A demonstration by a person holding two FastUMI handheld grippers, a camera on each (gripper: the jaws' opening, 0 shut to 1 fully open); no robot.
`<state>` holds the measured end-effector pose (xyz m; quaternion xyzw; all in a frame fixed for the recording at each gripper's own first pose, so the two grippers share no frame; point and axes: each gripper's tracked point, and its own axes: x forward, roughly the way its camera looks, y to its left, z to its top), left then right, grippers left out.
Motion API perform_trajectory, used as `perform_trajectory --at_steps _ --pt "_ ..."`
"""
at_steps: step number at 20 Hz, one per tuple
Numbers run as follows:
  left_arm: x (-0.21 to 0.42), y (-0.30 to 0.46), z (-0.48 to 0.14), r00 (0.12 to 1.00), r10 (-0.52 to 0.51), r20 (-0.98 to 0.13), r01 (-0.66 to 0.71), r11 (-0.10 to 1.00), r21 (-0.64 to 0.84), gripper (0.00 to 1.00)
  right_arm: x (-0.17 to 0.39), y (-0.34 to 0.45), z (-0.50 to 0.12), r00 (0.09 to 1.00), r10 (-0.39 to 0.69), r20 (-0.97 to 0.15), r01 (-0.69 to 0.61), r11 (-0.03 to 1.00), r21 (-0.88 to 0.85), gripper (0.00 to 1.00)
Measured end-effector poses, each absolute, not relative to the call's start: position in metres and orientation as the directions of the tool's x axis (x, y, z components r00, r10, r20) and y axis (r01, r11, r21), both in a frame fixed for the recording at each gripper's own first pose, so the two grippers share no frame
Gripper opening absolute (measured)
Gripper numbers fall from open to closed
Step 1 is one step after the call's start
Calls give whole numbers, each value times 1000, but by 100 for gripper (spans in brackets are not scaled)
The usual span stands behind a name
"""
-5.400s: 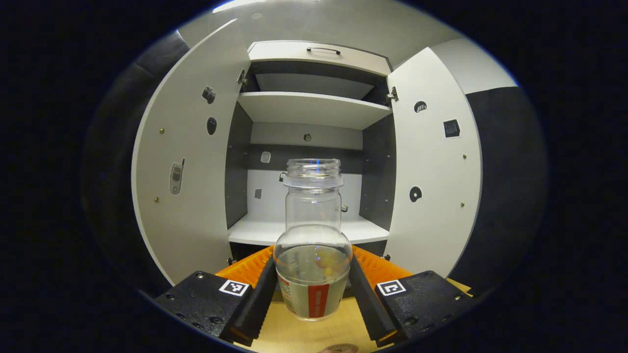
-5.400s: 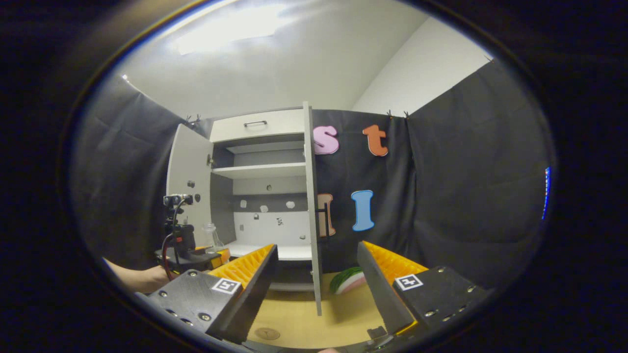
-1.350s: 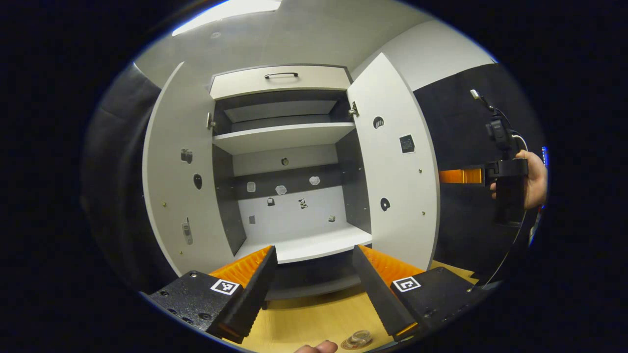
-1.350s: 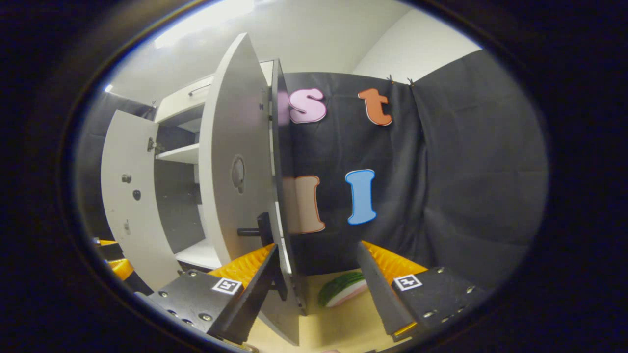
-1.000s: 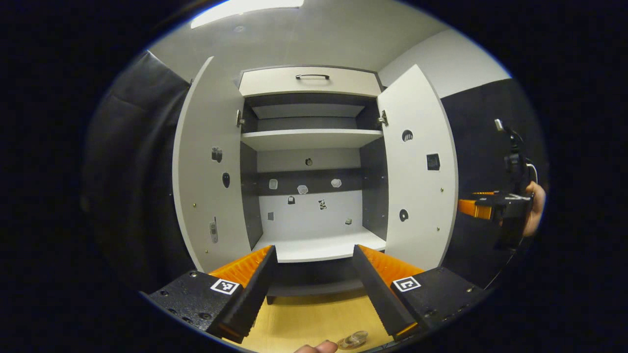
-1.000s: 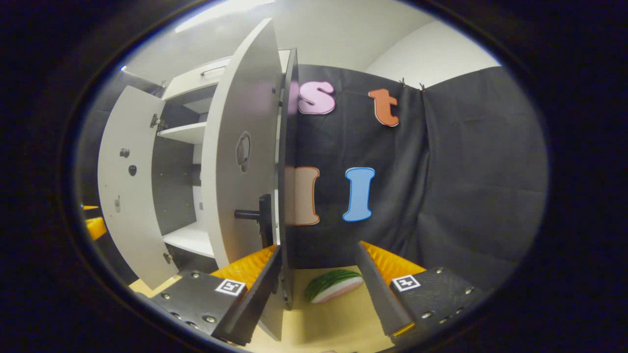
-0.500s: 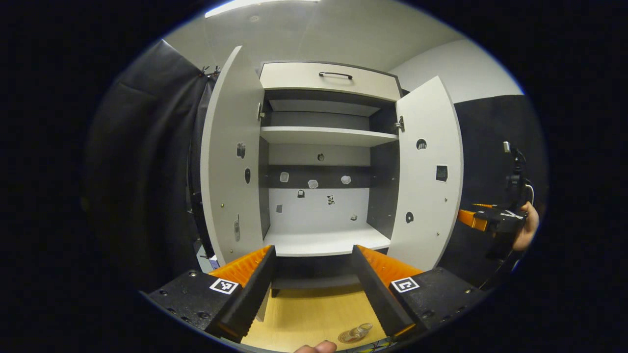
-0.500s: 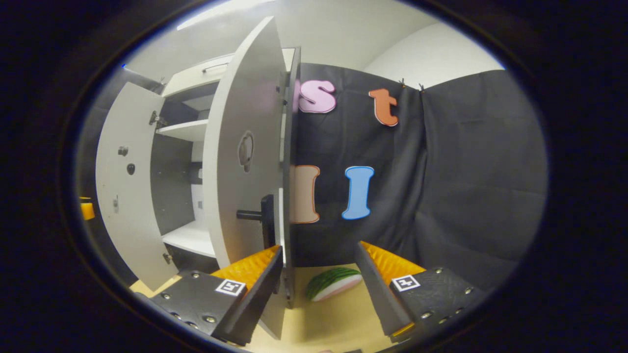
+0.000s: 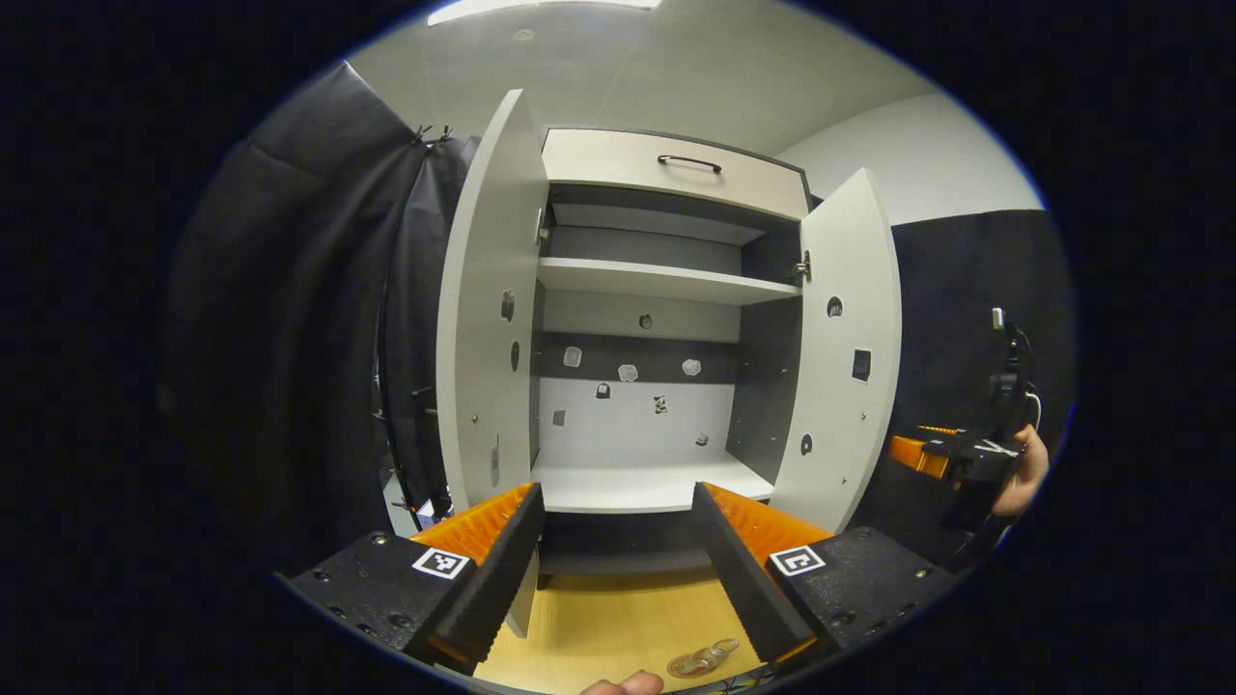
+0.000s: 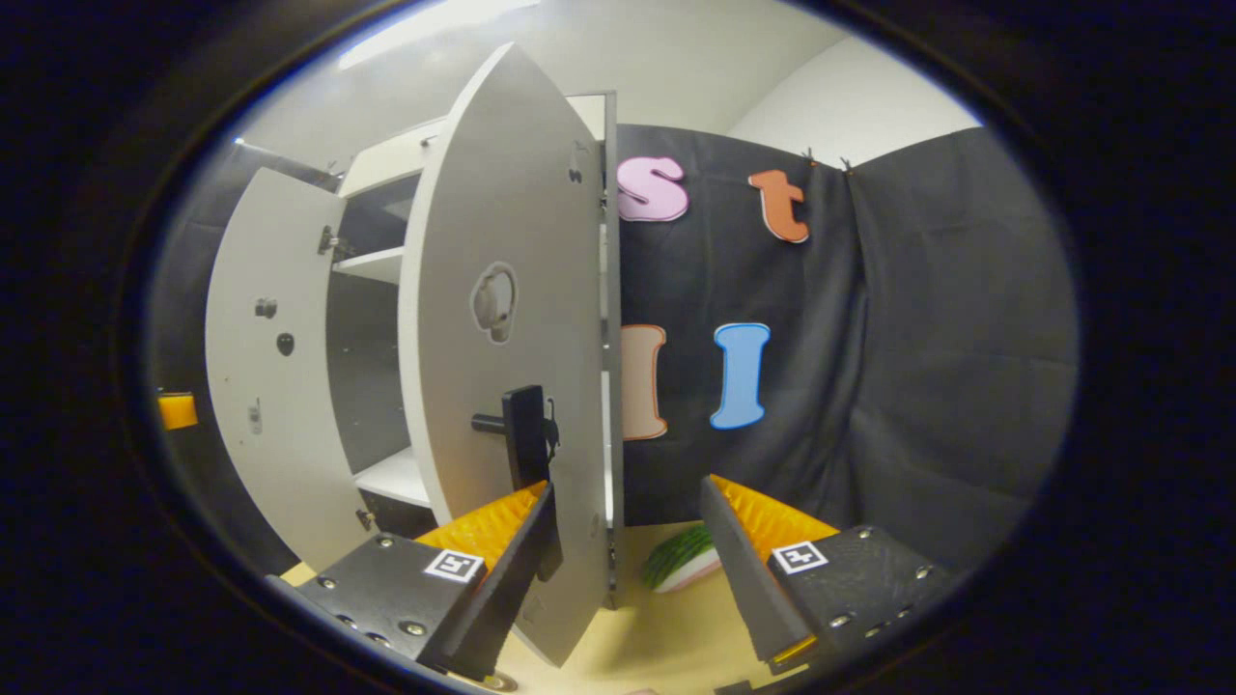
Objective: Grasp the bottle in the cabinet with the left hand and place it on the coaster, then close the right door with the right hand and the left door with the left hand.
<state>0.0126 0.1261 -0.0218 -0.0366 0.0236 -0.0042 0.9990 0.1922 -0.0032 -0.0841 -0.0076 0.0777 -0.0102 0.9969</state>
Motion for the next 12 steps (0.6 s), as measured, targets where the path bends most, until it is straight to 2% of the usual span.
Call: perform_trajectory --at_steps 2,7,12 --pt "11 135 -27 998 -10 -62 6 998 -70 97 195 5 -77 990 -24 -136 20 999 -34 93" --pt "9 163 -27 998 -3 -58 -1 998 -55 95 204 46 -82 987 60 -150 -59 998 11 94" --pt "8 203 -28 998 31 -60 -36 996 -84 95 211 72 -82 986 20 -164 -29 998 -54 94"
